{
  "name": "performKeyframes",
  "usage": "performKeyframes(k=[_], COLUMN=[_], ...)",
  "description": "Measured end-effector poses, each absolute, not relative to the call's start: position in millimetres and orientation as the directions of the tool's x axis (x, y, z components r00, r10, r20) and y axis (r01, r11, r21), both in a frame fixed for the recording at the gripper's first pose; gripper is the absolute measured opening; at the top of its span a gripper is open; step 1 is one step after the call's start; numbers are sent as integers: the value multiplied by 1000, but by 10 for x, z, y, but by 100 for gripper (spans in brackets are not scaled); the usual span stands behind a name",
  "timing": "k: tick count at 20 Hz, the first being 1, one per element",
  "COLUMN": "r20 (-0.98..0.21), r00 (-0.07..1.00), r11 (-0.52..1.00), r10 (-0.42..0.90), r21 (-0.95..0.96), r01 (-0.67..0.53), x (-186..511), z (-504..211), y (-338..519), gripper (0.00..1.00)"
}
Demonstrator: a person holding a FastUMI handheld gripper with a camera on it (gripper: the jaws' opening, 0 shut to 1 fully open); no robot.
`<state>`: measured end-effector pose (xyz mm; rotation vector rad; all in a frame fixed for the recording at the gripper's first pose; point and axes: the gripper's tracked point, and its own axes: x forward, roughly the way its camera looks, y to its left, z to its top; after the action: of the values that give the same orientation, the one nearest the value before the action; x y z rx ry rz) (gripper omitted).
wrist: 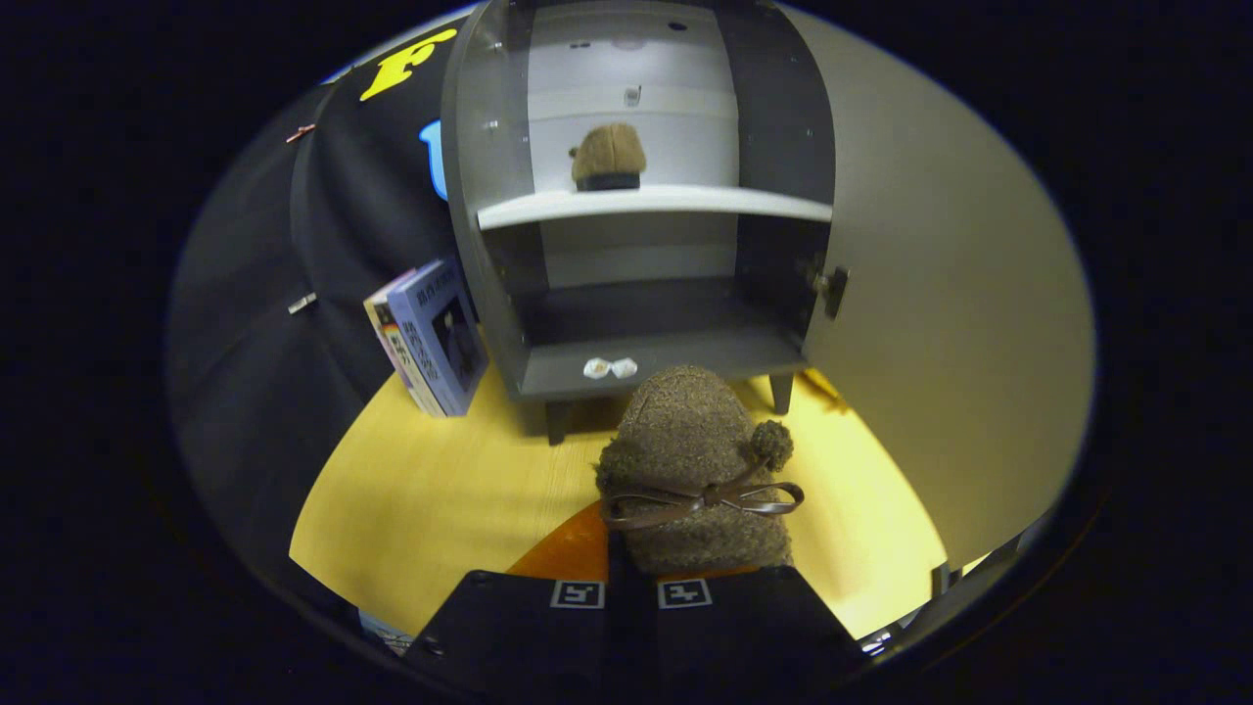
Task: Open the shoe cabinet door, grab the shoes and put them into the shoe cabinet, then close the shoe cabinet door.
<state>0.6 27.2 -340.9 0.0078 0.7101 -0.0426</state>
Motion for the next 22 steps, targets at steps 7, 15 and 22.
performKeyframes(k=[7,15,22], r20=[-489,-379,-353], r00=[867,917,928], r11=[995,992,993], r10=[-101,-122,-118], r21=[-49,-72,-65], r01=[89,102,102], x=[429,1049,1887], z=[-2255,-1491,-1122], y=[215,12,-186], gripper=[5,5,5])
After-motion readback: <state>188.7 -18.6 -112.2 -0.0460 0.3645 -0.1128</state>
